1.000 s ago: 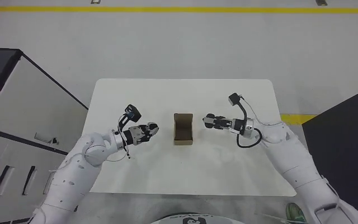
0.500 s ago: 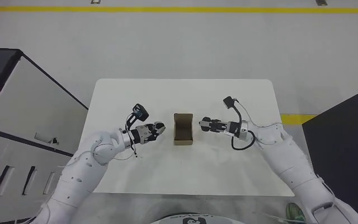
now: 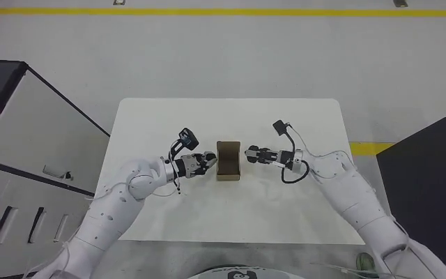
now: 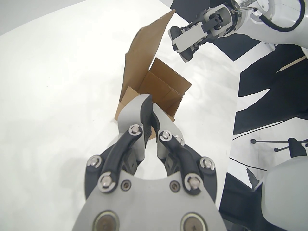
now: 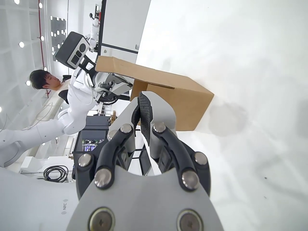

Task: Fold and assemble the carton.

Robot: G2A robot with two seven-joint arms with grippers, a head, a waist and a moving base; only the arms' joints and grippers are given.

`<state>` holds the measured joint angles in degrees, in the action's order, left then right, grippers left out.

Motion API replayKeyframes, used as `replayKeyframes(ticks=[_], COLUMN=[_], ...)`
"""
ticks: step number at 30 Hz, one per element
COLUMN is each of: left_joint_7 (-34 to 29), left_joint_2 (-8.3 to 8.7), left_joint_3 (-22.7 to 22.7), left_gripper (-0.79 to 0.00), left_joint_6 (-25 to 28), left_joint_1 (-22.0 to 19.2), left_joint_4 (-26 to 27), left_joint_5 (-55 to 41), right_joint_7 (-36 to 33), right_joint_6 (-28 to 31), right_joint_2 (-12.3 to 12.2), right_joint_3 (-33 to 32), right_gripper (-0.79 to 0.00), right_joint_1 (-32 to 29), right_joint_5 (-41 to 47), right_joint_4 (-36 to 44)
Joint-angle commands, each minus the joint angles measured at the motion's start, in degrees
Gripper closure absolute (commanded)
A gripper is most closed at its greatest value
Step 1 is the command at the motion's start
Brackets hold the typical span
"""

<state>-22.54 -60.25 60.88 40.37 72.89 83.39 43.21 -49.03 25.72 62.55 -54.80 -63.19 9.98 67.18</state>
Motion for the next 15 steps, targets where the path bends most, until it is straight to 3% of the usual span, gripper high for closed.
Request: replayKeyframes(ticks=[1,15], left_joint_7=[-0.1,-1.1], left_joint_2=[-0.11,-0.69], left_joint_3=[-0.4,-2.9], left_gripper=[0.000,0.000], left_joint_6=[0.0,0.2], left_joint_1=[-0.4,-2.3], left_joint_4=[-0.4,-1.1], left_joint_5=[0.1,0.8], right_joint_7=[0.3,-1.2], right_joint_6=[-0.2,-0.3], right_joint_2=[0.3,2.1], right_joint_3=[0.5,3.9], right_gripper=[0.000,0.000], right_joint_1=[0.6,4.0], right_joint_5=[-0.2,-0.4], right_joint_4=[-0.7,-4.5])
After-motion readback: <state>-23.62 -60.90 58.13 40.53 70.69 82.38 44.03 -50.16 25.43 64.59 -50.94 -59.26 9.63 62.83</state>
